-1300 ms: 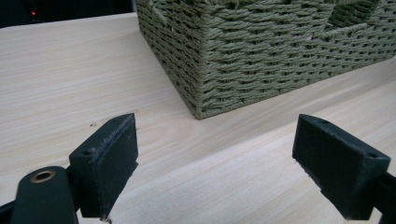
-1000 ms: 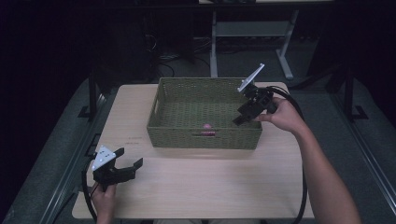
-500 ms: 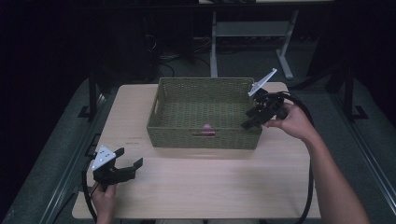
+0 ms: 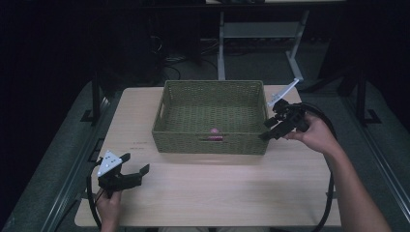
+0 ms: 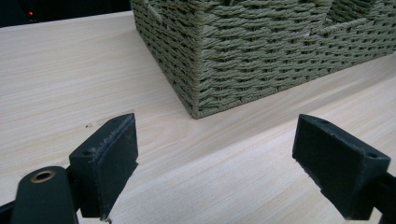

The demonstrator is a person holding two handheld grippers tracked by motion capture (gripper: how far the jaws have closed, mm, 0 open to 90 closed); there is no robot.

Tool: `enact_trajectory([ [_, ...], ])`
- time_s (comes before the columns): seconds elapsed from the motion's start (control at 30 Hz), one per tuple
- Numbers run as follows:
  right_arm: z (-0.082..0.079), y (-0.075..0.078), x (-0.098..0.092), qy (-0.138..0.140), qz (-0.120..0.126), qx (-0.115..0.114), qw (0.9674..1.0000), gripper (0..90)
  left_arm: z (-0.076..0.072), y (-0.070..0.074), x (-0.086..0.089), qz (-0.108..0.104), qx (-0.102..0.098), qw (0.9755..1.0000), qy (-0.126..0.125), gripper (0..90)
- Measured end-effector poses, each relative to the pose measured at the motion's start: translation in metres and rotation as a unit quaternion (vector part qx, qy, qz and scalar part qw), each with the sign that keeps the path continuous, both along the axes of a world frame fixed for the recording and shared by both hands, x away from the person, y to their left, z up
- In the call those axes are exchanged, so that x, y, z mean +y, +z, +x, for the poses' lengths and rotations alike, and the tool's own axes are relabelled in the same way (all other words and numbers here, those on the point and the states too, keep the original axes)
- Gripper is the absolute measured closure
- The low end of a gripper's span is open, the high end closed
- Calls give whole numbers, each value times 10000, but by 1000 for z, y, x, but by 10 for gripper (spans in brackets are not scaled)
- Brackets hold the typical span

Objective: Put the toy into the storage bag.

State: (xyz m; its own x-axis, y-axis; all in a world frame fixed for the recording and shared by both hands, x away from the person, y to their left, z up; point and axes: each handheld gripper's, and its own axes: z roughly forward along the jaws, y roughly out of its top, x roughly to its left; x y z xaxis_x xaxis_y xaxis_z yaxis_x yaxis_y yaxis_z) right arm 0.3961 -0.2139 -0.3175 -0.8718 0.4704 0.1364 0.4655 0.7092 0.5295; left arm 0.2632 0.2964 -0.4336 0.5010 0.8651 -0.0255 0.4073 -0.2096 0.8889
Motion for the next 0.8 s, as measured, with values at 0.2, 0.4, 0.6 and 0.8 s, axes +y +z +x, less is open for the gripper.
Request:
enact_trajectory([
  [0.2, -8, -7, -10, -77, 27, 11, 10000, 321, 0, 0, 0, -8, 11, 10000, 6, 137],
  [0.4, -16, -16, -18, -135, 52, 42, 9999, 318, 0, 0, 0, 2, 7, 10000, 24, 137],
  [0.6, -23, -25, -26, -198, 80, 73, 9997, 318, 0, 0, 0, 20, -2, 10000, 21, 136],
  [0.8, -31, -35, -35, -306, 141, 88, 9994, 318, 1, 0, 1, -3, 12, 10000, 38, 136],
])
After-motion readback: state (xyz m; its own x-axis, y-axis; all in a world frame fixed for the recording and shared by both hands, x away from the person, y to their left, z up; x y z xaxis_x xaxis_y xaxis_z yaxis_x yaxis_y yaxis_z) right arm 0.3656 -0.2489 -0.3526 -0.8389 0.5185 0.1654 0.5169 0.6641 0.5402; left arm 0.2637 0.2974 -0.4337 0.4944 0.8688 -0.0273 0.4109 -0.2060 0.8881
